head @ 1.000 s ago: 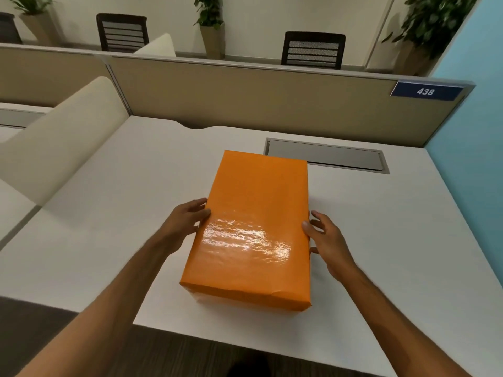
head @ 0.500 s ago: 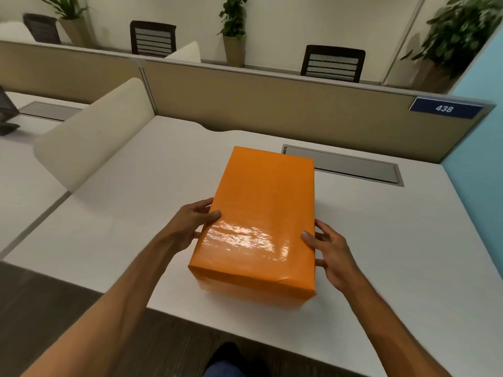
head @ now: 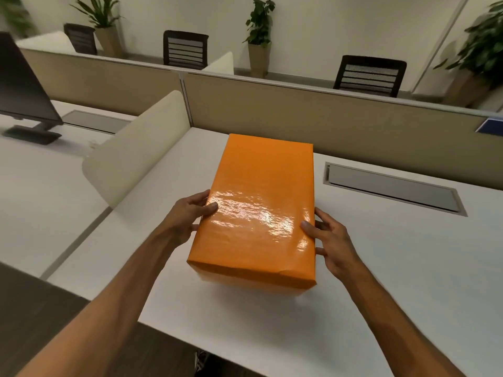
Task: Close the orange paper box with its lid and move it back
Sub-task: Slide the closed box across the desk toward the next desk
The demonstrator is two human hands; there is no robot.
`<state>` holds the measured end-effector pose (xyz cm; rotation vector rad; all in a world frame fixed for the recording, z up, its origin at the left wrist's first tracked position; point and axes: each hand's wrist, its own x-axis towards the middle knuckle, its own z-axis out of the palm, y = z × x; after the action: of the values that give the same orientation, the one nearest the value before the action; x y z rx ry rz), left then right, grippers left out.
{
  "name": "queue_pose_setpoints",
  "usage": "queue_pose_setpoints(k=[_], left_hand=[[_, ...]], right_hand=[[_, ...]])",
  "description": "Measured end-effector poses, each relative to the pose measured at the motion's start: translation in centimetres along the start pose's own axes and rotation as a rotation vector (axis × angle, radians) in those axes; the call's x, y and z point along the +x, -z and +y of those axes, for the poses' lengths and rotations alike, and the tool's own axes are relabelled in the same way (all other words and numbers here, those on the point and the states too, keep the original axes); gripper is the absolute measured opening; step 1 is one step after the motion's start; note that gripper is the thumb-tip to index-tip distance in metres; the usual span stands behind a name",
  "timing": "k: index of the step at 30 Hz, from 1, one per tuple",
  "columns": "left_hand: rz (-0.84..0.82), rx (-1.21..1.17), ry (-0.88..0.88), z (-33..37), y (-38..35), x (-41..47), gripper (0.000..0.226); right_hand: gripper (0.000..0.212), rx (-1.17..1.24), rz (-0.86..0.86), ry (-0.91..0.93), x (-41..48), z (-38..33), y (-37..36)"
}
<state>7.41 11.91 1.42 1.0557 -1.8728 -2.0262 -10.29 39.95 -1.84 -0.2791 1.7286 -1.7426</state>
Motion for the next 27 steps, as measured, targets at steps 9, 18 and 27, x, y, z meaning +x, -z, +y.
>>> queue_pose_setpoints(k=[9,18,27], left_hand=[[-0.025,0.001,0.011,4.2,11.8,9.9,0.055],[-0.005,0.025,0.048,7.8,20.1,21.3,0.061],[0.030,0.025,0.087,9.8,23.9,30.0,0.054]], right_hand=[[0.078,0.015,0.041,-0.023,8.8,-1.7,-12.3],[0.075,0.022,0.084,-0.048,18.9,-3.7,-21.4],[0.068,0.040,0.114,-0.073,27.2,-3.9,-26.1]])
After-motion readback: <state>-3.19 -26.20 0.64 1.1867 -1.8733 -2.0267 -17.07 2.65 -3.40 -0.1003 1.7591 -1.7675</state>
